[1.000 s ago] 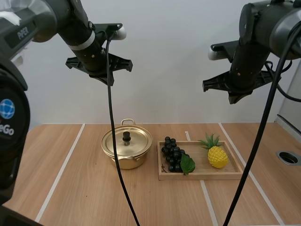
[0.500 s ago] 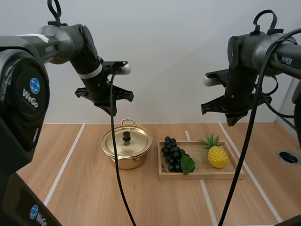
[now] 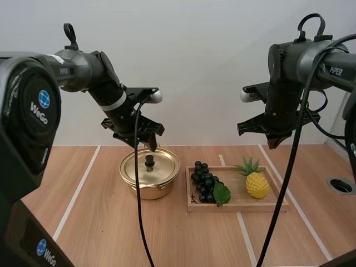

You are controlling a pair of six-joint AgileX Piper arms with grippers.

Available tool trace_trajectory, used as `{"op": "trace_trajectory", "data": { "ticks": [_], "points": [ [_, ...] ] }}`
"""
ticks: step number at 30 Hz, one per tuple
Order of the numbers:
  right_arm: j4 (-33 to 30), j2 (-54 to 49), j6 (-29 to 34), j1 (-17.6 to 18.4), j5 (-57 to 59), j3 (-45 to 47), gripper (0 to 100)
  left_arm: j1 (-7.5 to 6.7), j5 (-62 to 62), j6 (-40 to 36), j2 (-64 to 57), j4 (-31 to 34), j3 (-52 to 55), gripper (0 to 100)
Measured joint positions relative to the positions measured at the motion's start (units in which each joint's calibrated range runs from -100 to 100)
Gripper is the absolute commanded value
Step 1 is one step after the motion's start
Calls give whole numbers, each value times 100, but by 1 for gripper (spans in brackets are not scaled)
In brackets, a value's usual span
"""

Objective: Open the pot, put the pineapple inside, and close it

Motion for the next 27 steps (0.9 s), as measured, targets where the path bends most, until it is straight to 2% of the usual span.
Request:
{"op": "trace_trajectory", "data": {
  "ticks": [5, 27],
  "points": [
    [0, 0, 0, 0, 37, 0, 0, 0, 0, 476, 0, -467, 0, 100],
    [0, 0, 0, 0, 50, 0, 0, 0, -187, 671, 997, -290, 0, 100]
  ]
}}
